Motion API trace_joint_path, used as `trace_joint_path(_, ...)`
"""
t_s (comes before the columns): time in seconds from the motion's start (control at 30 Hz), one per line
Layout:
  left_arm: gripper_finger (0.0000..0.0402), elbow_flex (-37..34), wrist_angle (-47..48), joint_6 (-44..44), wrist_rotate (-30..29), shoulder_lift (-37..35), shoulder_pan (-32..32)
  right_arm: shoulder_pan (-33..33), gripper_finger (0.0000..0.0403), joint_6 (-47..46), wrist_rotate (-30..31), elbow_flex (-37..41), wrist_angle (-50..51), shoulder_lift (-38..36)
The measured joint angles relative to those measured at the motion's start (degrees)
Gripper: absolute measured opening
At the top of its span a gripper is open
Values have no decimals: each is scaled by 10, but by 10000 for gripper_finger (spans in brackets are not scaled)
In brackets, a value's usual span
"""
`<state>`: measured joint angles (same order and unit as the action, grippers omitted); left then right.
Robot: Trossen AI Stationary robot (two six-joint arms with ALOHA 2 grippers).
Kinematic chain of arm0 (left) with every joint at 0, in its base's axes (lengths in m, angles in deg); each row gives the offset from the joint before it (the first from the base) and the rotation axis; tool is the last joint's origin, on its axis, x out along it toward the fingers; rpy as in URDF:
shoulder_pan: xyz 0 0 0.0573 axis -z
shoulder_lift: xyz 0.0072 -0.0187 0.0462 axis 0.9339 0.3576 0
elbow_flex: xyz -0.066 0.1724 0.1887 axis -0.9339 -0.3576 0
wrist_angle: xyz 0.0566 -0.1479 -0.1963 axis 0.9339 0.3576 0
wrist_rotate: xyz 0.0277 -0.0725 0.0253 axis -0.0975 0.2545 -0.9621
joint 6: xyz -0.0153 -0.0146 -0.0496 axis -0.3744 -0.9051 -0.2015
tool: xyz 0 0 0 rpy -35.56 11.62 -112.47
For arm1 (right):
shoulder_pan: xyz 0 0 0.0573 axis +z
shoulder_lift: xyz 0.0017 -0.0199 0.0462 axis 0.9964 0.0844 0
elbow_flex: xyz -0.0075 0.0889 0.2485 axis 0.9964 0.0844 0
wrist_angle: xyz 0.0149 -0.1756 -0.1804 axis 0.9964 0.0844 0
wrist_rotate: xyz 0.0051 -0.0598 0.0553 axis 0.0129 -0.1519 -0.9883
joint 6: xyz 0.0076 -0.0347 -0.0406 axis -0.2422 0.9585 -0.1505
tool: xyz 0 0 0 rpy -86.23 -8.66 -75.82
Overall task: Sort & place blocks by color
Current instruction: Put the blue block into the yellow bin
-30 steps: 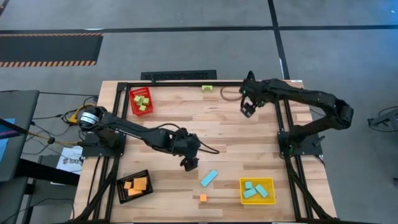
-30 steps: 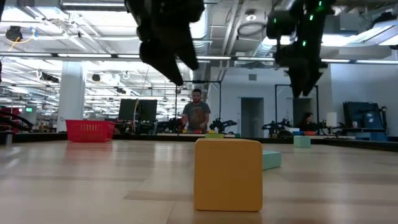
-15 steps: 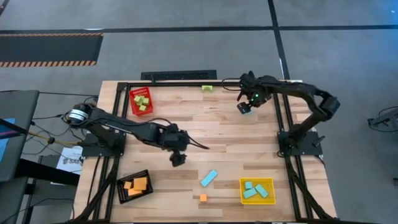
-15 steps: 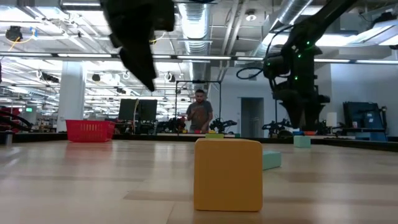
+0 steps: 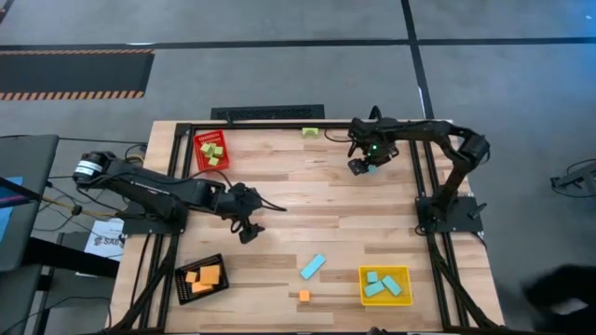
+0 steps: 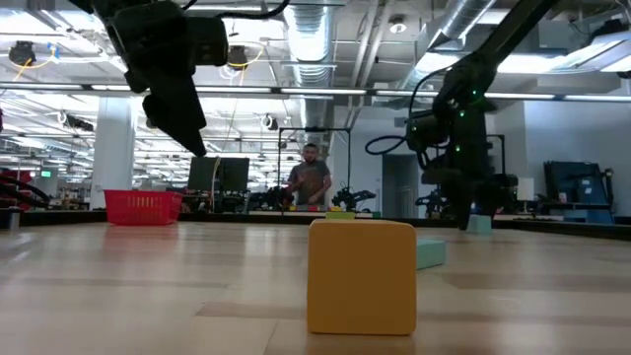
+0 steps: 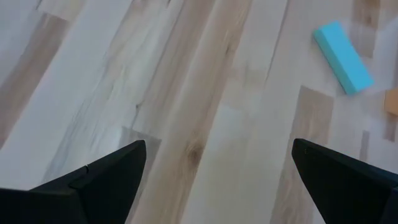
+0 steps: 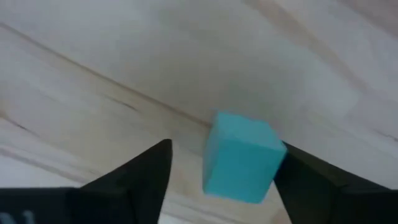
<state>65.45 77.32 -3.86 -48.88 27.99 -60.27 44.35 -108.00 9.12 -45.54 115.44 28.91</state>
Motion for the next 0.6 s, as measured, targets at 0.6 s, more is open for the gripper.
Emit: trace_joint_path(0.6, 391, 0, -63, 25, -21, -73, 0, 59, 119, 9, -89, 0, -35, -108)
